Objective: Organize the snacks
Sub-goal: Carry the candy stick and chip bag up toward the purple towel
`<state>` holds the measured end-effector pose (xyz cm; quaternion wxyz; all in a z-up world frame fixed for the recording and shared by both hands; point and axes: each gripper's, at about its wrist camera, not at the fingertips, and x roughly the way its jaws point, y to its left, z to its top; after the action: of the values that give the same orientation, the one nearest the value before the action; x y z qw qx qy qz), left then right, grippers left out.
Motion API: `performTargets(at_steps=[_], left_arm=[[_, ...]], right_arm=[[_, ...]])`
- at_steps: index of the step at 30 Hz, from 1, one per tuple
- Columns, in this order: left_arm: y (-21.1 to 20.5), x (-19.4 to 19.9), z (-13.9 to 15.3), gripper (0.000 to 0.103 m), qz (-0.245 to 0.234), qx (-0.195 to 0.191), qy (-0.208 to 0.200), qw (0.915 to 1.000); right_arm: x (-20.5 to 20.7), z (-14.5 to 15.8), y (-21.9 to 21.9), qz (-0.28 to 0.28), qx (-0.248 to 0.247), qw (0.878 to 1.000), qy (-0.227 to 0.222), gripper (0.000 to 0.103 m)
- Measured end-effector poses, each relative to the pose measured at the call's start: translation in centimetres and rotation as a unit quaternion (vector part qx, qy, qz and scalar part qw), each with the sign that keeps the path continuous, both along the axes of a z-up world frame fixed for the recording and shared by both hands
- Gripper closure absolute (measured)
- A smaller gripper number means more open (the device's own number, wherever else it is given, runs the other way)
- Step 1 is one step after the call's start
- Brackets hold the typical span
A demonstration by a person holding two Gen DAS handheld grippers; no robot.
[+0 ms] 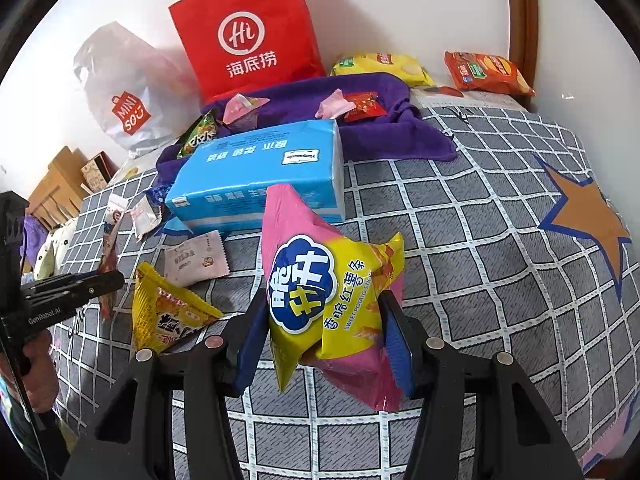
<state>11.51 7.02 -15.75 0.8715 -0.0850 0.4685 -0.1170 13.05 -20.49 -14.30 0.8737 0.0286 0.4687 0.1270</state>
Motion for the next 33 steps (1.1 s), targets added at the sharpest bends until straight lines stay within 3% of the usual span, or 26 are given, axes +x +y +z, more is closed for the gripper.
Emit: performTargets(at_steps=[33], left_arm=[[-4.2, 0.8, 5.9, 0.083, -0.006, -0.014, -0.021, 0.9997]], right_arm=[[0.3, 5.3, 0.2, 0.007, -0.017, 0.999, -0.036, 0.050]])
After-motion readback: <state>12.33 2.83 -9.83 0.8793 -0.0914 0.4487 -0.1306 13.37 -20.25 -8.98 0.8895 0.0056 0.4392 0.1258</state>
